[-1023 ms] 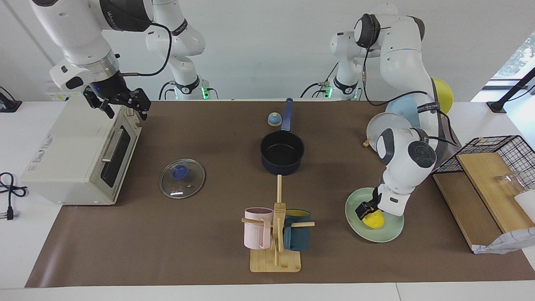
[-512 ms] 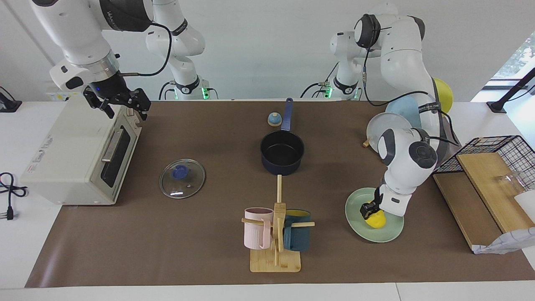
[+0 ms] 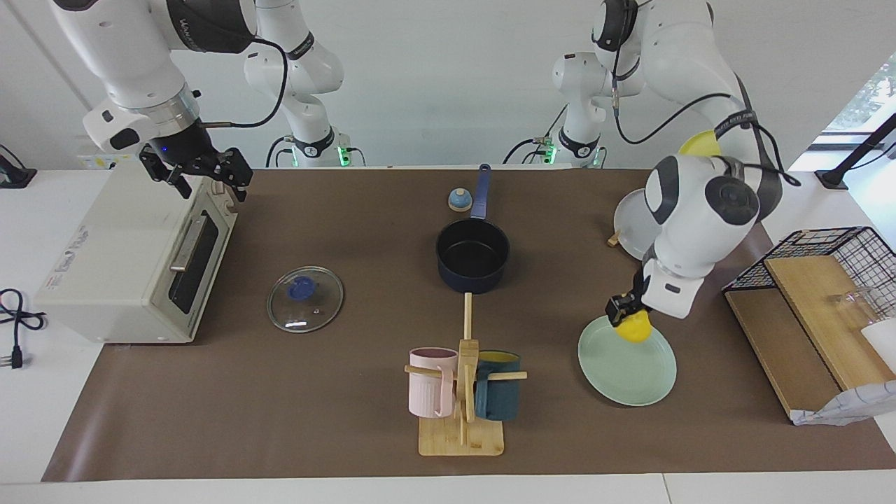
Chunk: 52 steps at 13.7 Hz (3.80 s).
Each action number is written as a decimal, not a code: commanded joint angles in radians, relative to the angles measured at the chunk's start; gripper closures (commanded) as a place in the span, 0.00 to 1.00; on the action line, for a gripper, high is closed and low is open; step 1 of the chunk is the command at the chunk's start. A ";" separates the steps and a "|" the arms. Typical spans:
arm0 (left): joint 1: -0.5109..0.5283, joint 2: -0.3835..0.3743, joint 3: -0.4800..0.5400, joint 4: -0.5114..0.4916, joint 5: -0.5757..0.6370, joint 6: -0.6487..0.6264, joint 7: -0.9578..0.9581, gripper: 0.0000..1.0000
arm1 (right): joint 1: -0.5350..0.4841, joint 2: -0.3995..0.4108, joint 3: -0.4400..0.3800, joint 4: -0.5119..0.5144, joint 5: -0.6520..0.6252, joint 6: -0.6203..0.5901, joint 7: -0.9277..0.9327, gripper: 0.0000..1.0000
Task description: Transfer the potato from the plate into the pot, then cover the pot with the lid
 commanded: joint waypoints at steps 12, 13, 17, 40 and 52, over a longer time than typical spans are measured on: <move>-0.496 -0.269 0.019 -0.556 -0.044 0.400 -0.359 1.00 | -0.014 -0.012 0.011 -0.008 0.010 -0.003 0.001 0.00; -0.507 -0.244 0.019 -0.559 -0.039 0.448 -0.361 1.00 | -0.014 -0.012 0.011 -0.008 0.010 -0.003 0.001 0.00; -0.535 -0.204 0.021 -0.605 0.000 0.528 -0.361 1.00 | -0.014 -0.012 0.011 -0.008 0.010 -0.003 0.001 0.00; -0.570 -0.169 0.021 -0.700 0.102 0.629 -0.347 0.00 | -0.014 -0.012 0.011 -0.008 0.010 -0.003 0.001 0.00; -0.157 -0.382 0.031 -0.208 0.005 -0.185 0.144 0.00 | -0.016 -0.010 0.011 -0.008 0.009 0.006 -0.003 0.00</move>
